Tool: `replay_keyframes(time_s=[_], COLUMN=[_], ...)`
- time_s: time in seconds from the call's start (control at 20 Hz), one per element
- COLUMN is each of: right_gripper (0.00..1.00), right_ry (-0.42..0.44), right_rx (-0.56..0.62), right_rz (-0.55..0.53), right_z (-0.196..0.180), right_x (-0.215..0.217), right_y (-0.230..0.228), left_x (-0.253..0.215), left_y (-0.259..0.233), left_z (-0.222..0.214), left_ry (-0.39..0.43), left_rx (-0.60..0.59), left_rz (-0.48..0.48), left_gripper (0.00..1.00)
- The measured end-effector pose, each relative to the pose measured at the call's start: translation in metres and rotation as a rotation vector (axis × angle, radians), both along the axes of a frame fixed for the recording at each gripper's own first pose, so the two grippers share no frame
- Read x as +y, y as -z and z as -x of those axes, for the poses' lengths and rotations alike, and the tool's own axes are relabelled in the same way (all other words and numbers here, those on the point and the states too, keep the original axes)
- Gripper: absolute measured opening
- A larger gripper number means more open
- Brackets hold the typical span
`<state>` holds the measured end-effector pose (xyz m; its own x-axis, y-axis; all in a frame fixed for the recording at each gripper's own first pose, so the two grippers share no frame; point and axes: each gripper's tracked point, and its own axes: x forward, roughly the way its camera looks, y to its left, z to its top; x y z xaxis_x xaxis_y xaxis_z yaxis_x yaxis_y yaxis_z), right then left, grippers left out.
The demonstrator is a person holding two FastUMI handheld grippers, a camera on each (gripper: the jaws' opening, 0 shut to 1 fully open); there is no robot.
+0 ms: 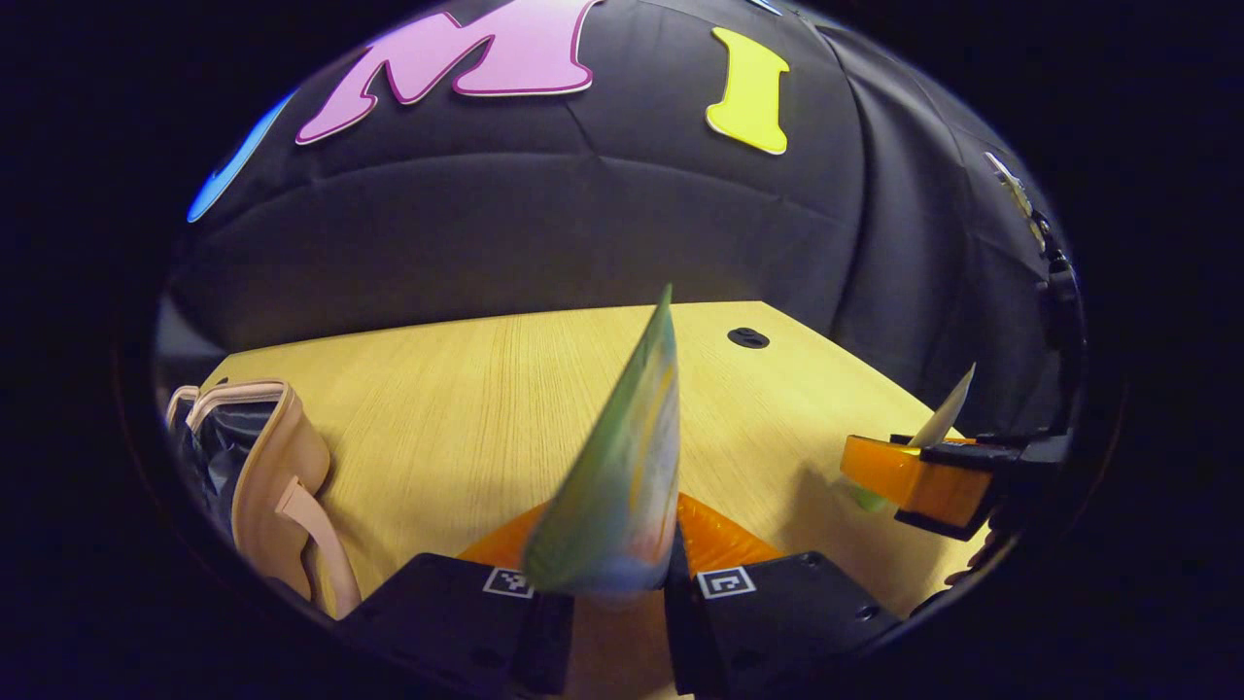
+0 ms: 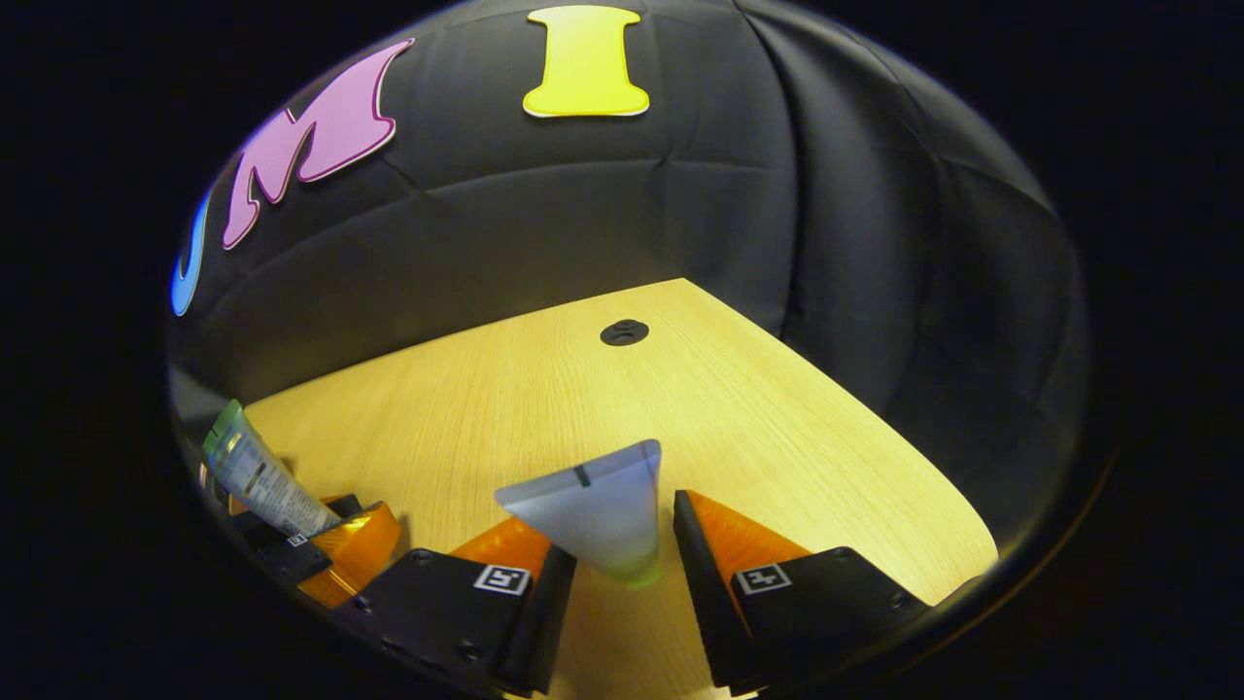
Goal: First open the suitcase, pack the skin care products into it, and then close the suitcase.
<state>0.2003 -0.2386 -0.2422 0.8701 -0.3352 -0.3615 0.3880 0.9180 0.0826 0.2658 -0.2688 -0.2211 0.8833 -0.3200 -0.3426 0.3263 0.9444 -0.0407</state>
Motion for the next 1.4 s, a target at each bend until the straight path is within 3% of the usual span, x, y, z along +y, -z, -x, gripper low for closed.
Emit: replay_keyframes(time_s=[0.05, 0.2, 0.35, 0.4, 0.45, 0.5, 0.7, 1.0, 1.15, 1.4], right_gripper=[0.6, 0.35, 0.33, 0.26, 0.26, 0.33, 0.33, 0.33, 0.32, 0.32], right_ry=[-0.001, -0.035, -0.067, -0.077, -0.086, -0.098, -0.173, -0.334, -0.406, -0.509], right_rx=[0.008, -0.004, -0.035, -0.05, -0.063, -0.075, -0.103, -0.088, -0.069, -0.059], right_rz=[0.013, 0.038, 0.07, 0.081, 0.091, 0.1, 0.136, 0.173, 0.161, 0.121], right_z=[-0.001, 0.001, 0.009, 0.014, 0.02, 0.026, 0.055, 0.095, 0.111, 0.123], right_x=[-0.001, 0.004, 0.014, 0.019, 0.024, 0.031, 0.072, 0.155, 0.194, 0.264], right_y=[0.003, -0.002, -0.023, -0.032, -0.043, -0.054, -0.095, -0.131, -0.136, -0.142], left_x=[0.0, -0.001, -0.001, 0.0, 0.001, 0.005, 0.036, 0.175, 0.255, 0.314], left_y=[-0.001, 0.001, -0.001, -0.003, -0.009, -0.016, -0.076, -0.136, -0.118, -0.035], left_z=[0.0, -0.001, 0.001, 0.003, 0.006, 0.011, 0.036, 0.077, 0.081, 0.076], left_ry=[0.002, 0.01, 0.03, 0.033, 0.033, 0.032, 0.026, -0.111, -0.204, -0.213], left_rx=[0.0, 0.002, 0.0, -0.002, -0.004, -0.018, -0.093, -0.1, 0.0, 0.319], left_rz=[-0.001, 0.004, 0.009, 0.019, 0.038, 0.056, 0.089, 0.066, 0.04, -0.027], left_gripper=[0.41, 0.41, 0.45, 0.45, 0.43, 0.43, 0.43, 0.43, 0.43, 0.4])
